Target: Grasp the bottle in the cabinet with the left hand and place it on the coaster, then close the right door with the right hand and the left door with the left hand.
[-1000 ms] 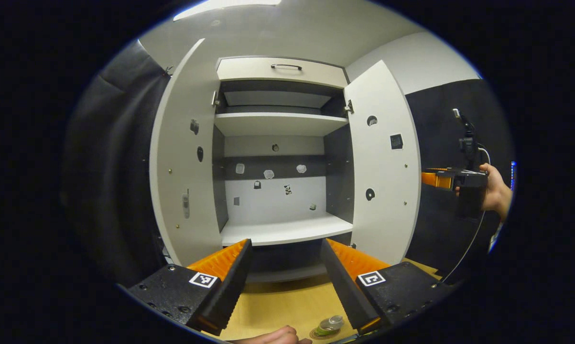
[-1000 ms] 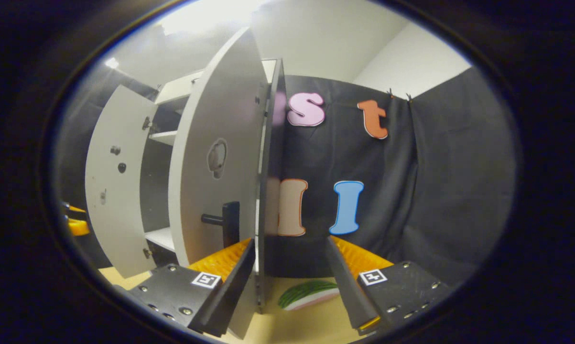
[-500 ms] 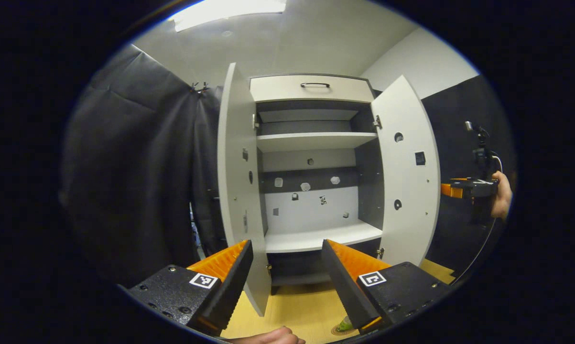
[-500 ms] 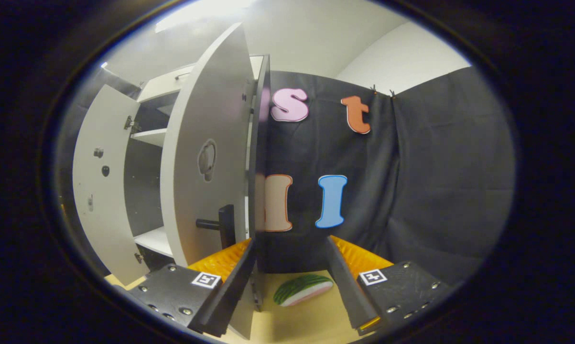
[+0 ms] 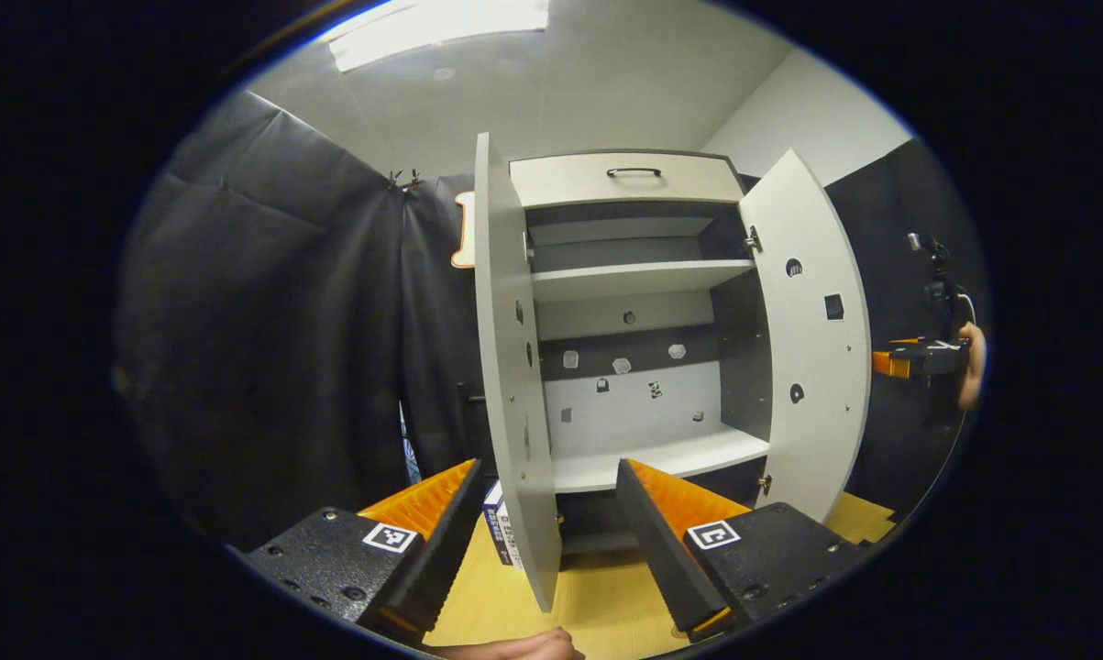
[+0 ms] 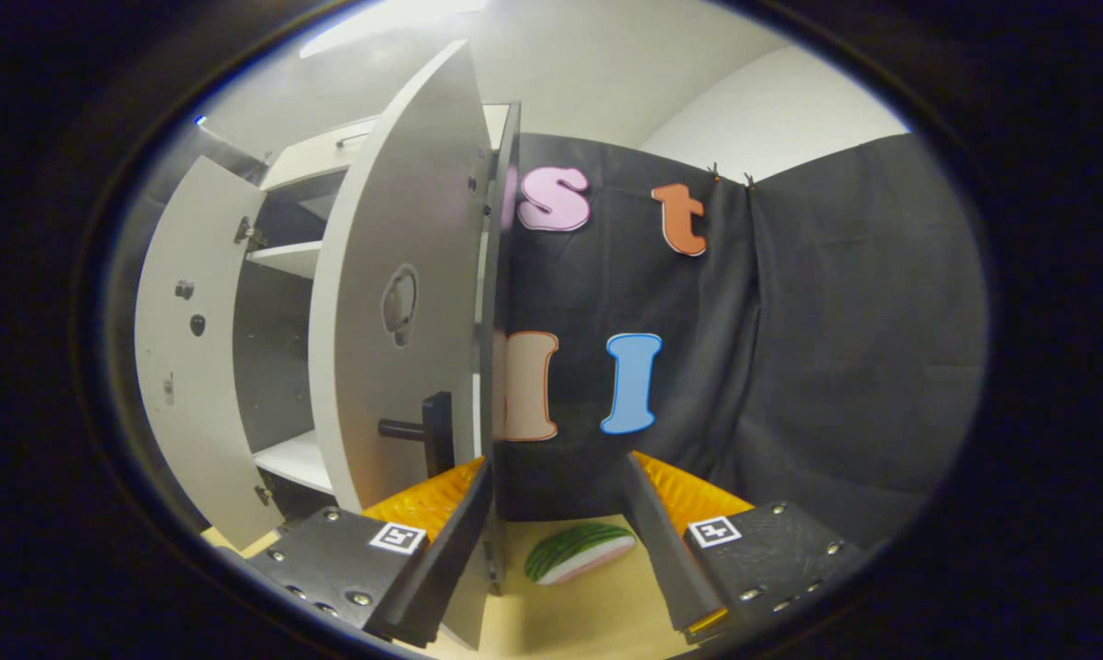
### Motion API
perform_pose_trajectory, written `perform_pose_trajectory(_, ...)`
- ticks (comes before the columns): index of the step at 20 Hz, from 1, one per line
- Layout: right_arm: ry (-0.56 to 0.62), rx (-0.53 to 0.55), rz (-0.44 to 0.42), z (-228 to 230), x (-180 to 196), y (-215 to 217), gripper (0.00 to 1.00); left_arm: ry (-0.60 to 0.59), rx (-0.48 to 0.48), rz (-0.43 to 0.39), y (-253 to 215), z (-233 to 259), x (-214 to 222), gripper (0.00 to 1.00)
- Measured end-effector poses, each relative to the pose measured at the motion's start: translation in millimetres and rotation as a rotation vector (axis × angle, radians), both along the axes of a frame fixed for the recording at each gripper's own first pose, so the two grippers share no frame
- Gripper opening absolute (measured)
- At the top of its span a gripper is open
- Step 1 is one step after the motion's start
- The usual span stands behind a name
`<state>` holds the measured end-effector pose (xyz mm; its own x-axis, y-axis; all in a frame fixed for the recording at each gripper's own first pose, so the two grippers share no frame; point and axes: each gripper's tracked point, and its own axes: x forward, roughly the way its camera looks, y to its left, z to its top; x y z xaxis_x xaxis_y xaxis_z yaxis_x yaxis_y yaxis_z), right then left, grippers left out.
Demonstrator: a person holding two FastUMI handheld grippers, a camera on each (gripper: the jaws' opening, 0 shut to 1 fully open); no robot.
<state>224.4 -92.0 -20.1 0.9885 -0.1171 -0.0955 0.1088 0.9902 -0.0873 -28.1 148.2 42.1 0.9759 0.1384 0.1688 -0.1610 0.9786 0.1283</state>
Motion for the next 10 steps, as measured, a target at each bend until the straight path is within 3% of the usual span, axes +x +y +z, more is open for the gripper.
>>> perform_pose_trajectory(3, 0.000, -0.008, 0.014, -1, -1, 14, 0.89, 0.020, -0.027, 0.004, 11, -6, 7, 0.93)
perform_pose_trajectory(4, -0.001, -0.012, 0.009, -1, -1, 17, 0.84, 0.026, -0.034, 0.007, 17, -9, 12, 0.93)
perform_pose_trajectory(5, -0.001, -0.016, 0.008, -1, -2, 19, 0.89, 0.034, -0.038, 0.003, 19, -12, 14, 0.93)
perform_pose_trajectory(6, 0.003, -0.015, 0.008, 0, -2, 23, 0.84, 0.042, -0.040, -0.002, 22, -15, 18, 0.93)
perform_pose_trajectory(7, 0.007, -0.008, 0.009, -2, -2, 28, 0.89, 0.046, -0.038, -0.004, 23, -17, 19, 0.93)
perform_pose_trajectory(9, 0.016, 0.007, 0.028, -5, -1, 43, 0.84, 0.053, -0.032, -0.006, 27, -20, 20, 0.93)
perform_pose_trajectory(10, 0.019, 0.013, 0.041, -6, 1, 51, 0.89, 0.055, -0.035, -0.004, 30, -21, 23, 0.93)
